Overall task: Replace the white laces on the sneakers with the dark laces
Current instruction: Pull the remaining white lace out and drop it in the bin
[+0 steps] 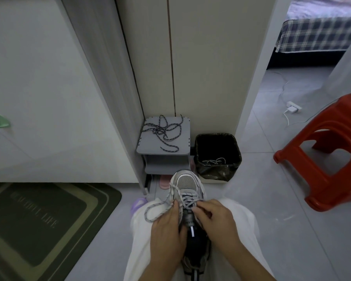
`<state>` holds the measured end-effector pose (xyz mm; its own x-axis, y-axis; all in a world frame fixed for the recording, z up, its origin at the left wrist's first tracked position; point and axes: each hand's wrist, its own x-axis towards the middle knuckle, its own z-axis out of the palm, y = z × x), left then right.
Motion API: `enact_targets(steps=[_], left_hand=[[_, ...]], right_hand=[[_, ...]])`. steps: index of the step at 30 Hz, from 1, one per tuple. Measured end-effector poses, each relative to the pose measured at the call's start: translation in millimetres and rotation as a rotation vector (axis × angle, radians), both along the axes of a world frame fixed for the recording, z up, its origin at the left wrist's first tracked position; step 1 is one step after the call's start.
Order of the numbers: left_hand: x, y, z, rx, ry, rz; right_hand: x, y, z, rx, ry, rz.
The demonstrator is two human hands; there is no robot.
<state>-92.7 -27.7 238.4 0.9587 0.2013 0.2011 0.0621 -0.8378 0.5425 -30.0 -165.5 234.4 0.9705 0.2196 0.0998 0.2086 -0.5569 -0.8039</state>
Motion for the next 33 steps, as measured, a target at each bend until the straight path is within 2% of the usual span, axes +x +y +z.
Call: enact_targets(steps=[2,5,7,11,17,25,28,33], left_hand=[[-0.9,-0.7,8.0,0.047,-0.068,-0.001],[-2.2,3.5,17.4,0.078,-0.14,-0.028],[-0.7,6.8,13.7,0.115,-0.091,-0.037],[-1.0,2.3,4.8,-0.062,-0.075,-0.065],[-4.4,10.8,-18.4,-0.107,0.045,-0.042],[-3.3,9.0,-26.9,-0.108,0.02,-0.02],[-2.6,9.0,-29.0,-0.108,0.019,-0.037],[-3.1,9.4,-30.3,-0.111,0.018,-0.016]], right_hand=[[4.9,2.3,2.1,0.03,0.04,0.003],[6.9,4.3,2.6,-0.079,0.01,0.084],[9.5,4.1,6.6,-0.115,0.013,0.096],[21.2,2.1,15.5,-0.119,0.063,0.103],[20.5,2.4,14.7,-0.099,0.151,0.107],[26.5,-2.8,21.8,-0.1,0.018,0.085],[21.8,-0.7,19.8,-0.06,0.055,0.035],[14.3,-1.9,8.7,-0.164,0.02,0.076]])
